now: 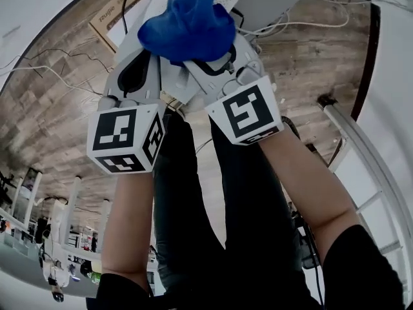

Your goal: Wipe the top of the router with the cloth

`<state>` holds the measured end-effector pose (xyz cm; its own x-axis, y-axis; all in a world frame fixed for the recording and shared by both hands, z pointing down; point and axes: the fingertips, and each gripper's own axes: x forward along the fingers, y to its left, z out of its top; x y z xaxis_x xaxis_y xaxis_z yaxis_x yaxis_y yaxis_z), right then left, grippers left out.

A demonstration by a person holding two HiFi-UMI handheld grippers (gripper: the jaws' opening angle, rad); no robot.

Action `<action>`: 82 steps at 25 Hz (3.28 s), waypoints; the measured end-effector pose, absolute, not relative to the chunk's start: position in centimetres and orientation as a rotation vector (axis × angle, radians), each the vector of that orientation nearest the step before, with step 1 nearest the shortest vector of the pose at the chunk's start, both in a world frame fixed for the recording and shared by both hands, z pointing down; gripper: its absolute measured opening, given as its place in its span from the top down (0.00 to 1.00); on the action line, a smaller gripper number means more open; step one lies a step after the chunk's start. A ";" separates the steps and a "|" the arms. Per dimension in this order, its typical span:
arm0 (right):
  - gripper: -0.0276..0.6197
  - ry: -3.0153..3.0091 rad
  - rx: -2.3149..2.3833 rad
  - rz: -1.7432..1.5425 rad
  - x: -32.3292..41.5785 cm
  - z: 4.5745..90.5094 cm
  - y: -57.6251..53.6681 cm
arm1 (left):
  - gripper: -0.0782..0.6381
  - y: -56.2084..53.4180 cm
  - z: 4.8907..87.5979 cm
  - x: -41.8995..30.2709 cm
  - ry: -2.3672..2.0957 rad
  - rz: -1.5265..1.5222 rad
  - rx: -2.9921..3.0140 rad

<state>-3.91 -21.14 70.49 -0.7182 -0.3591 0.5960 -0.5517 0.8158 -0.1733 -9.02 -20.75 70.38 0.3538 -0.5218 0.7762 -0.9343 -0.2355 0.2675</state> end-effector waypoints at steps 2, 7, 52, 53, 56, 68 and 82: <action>0.70 -2.420 0.678 0.490 -1.9 70.5 -21.0 | 0.89 -21.1 70.0 -7.7 -1.253 0.741 1.894; 0.70 -2.381 0.788 0.531 2.2 70.2 -23.0 | 0.89 -24.5 68.0 -5.9 -1.268 0.794 1.963; 0.70 -2.351 0.975 0.465 10.8 65.5 -33.6 | 0.89 -31.3 61.9 3.7 -1.115 0.694 2.066; 0.70 -2.351 0.994 0.453 10.9 64.4 -33.3 | 0.89 -31.2 61.3 3.4 -1.120 0.690 2.076; 0.70 -2.368 1.050 0.406 10.0 61.1 -32.5 | 0.89 -30.6 59.7 1.6 -1.141 0.680 2.099; 0.70 -2.456 0.700 0.373 -4.5 65.9 -26.5 | 0.89 -23.2 62.8 -10.3 -1.296 0.638 1.927; 0.71 -2.410 0.118 0.164 -12.9 71.0 -23.6 | 0.89 -20.7 67.9 -16.1 -1.432 0.465 1.700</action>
<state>-12.94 -23.65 71.02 -0.7457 -0.0404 0.6651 -0.1298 0.9878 -0.0856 -16.06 -20.71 67.89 0.2775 -0.6193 0.7344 -0.9326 0.0098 0.3607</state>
